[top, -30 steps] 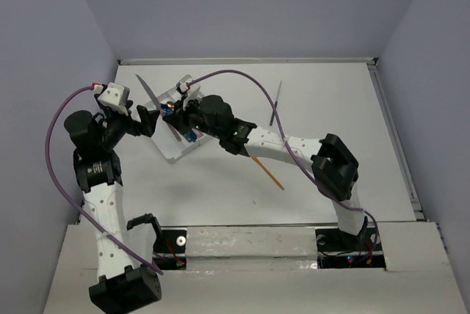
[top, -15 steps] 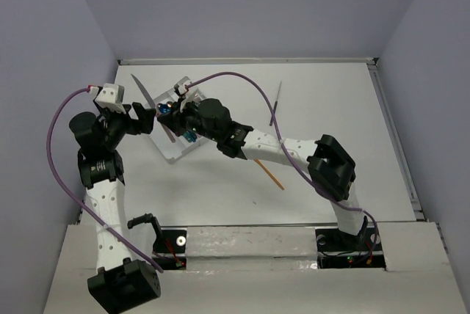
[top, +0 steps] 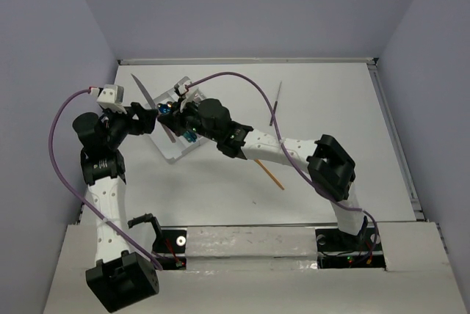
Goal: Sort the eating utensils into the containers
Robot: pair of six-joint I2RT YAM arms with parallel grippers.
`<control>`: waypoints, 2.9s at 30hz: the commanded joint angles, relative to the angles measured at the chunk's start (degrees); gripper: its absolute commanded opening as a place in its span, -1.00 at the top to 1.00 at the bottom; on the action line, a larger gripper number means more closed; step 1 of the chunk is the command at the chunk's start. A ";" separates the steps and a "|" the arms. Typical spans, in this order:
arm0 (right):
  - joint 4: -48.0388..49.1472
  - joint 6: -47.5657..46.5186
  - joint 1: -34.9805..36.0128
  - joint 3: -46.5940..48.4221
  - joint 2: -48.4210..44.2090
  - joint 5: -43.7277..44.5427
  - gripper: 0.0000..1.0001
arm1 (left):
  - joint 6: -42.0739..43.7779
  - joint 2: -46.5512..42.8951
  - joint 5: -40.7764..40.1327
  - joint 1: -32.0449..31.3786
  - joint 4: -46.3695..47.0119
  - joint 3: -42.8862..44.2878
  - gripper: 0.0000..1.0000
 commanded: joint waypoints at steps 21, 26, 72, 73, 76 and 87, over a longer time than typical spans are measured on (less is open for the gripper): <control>4.20 -0.01 0.40 6.73 3.44 0.69 1.00 | -3.47 3.47 5.26 0.16 3.17 -2.29 1.00; -0.10 -1.15 -0.13 7.17 3.62 0.69 0.42 | -2.60 8.21 -0.36 0.25 3.08 -1.59 1.00; -9.59 -8.27 -2.42 -19.10 -17.47 20.98 -0.42 | -15.69 37.14 -10.12 0.34 16.62 -5.45 -0.43; -12.04 -8.18 -3.11 -19.11 -17.82 22.03 -0.42 | -15.43 36.70 -10.56 0.34 16.36 -5.28 -0.47; -19.24 -6.95 -8.29 -18.32 -19.05 18.99 -0.41 | -15.34 34.95 -10.48 0.51 14.78 -4.22 -0.47; -57.93 -3.35 -22.28 -22.52 -22.22 3.95 -0.39 | -2.97 11.66 -12.32 0.42 14.53 -1.86 -0.54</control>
